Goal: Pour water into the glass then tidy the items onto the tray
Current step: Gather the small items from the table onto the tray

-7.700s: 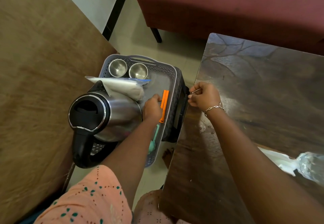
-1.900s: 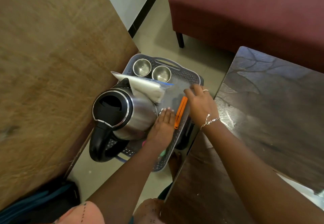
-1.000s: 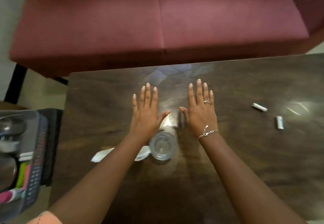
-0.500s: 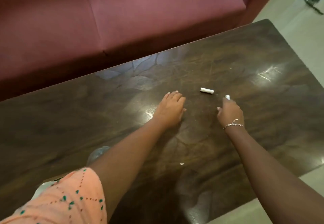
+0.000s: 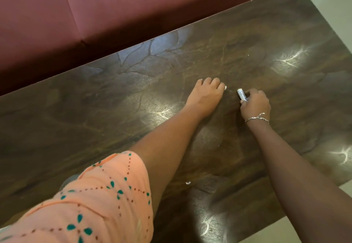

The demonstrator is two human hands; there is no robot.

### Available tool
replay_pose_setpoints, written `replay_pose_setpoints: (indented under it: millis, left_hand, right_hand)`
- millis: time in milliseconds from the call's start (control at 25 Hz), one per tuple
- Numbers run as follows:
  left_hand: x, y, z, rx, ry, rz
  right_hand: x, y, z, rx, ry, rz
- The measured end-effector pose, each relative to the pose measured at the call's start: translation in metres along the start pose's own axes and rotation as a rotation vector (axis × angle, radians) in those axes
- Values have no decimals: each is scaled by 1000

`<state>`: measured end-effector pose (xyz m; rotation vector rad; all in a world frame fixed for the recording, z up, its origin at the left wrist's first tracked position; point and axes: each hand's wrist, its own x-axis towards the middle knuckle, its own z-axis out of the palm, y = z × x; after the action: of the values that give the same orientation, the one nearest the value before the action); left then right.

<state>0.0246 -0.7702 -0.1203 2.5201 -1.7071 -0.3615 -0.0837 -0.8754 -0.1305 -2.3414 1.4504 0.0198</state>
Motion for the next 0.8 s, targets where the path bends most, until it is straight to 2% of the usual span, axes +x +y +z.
replay_pose_setpoints:
  millis: [120, 280, 400, 480, 600, 800]
  left_hand:
    - [16, 1, 3, 90, -16, 14]
    - [9, -5, -3, 21, -23, -1]
    - [-33, -15, -15, -129, 83, -82]
    - [-77, -23, -26, -239, 176, -148]
    - [-147, -39, -46, -350, 231, -232]
    - [-262, -92, -85, -410, 366, -366]
  right_hand:
    - [-5, 6, 2, 264, 12, 140]
    - [-38, 4, -2, 1002, -186, 447]
    - [-73, -9, -11, 1285, -312, 529]
    - [-96, -21, -17, 1357, -362, 496]
    - [-130, -47, -24, 1375, -429, 405]
    - [-196, -128, -24, 1347, -609, 176]
